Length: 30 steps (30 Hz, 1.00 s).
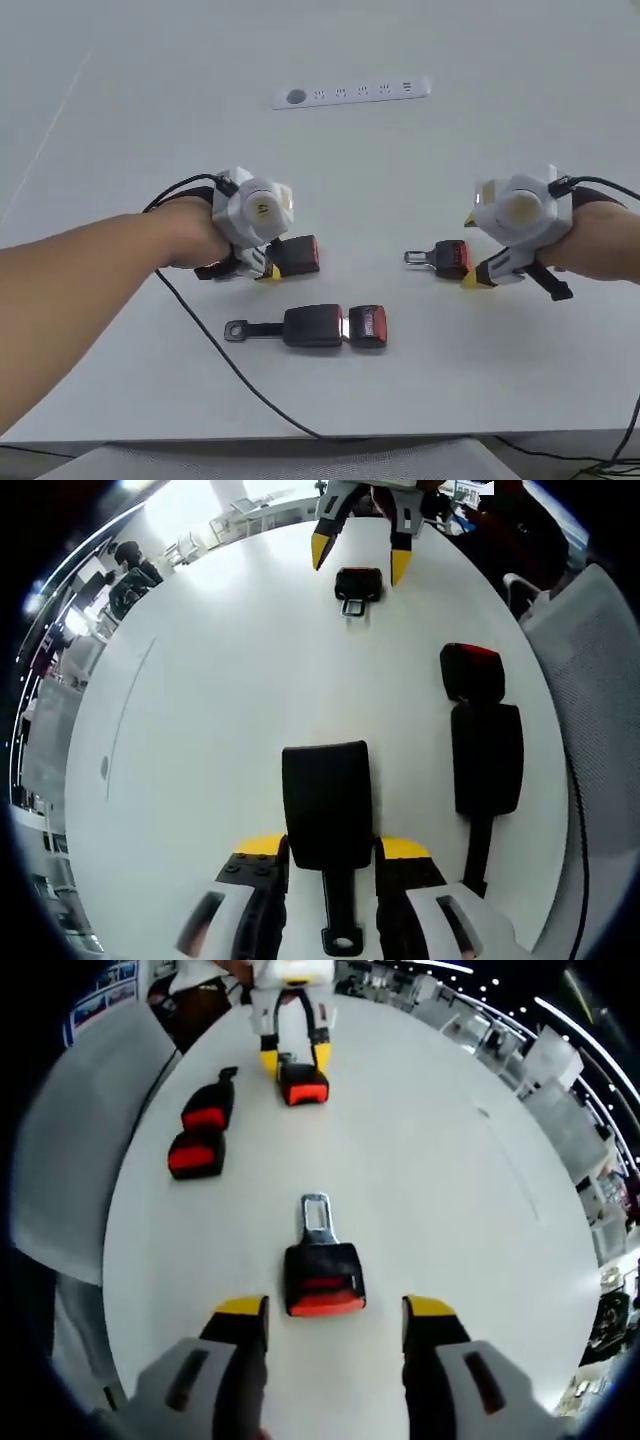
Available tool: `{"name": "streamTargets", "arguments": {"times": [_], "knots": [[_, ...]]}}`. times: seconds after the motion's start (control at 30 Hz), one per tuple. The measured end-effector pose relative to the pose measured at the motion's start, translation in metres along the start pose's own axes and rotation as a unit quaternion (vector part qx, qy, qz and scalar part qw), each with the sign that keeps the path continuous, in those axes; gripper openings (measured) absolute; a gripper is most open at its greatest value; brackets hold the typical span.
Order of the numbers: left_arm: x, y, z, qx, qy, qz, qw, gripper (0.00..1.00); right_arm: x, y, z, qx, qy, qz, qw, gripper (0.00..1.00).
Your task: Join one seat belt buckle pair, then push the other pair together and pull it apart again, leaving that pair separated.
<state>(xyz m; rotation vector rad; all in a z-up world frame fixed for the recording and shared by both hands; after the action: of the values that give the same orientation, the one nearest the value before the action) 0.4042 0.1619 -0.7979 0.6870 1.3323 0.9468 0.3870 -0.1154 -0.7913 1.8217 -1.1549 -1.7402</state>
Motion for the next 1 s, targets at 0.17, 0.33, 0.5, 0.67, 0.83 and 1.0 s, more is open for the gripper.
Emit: {"name": "streamTargets", "arguments": {"times": [0.17, 0.33, 0.5, 0.67, 0.83, 1.0], "knots": [[0.0, 0.019, -0.008, -0.034, 0.029, -0.03, 0.9985, 0.39, -0.009, 0.019, 0.014, 0.034, -0.042, -0.052, 0.9972, 0.57], [-0.004, 0.042, -0.027, -0.076, 0.059, -0.1, 0.9904, 0.45, -0.014, 0.031, 0.037, 0.062, -0.091, -0.101, 0.9887, 0.62], [0.005, 0.067, -0.062, -0.103, 0.118, -0.145, 0.977, 0.56, -0.019, 0.04, 0.061, 0.067, -0.091, -0.122, 0.986, 0.68], [0.012, 0.084, -0.096, -0.131, 0.172, -0.188, 0.9582, 0.74, -0.021, 0.05, 0.075, 0.076, -0.123, -0.141, 0.9794, 0.77], [0.028, 0.098, -0.113, -0.165, 0.208, -0.192, 0.9448, 0.83, -0.019, 0.062, 0.081, 0.087, -0.138, -0.15, 0.9751, 0.82], [0.049, 0.112, -0.117, -0.202, 0.247, -0.199, 0.9266, 0.91, -0.016, 0.071, 0.084, 0.095, -0.153, -0.153, 0.9717, 0.87]]}}
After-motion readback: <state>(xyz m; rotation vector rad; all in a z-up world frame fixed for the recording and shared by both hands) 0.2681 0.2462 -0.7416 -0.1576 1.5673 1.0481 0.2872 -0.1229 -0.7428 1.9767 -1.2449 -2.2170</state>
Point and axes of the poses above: the centre of the closed fingertips' face, and the gripper's own axes: y roughly backward along the fingers, z roughly to its left, x roughly out of its underside, the point moved 5 cm from there along y, roughly backward along the fingers, and after that the axes turned 11 degrees about -z, right-handed, at the moved point
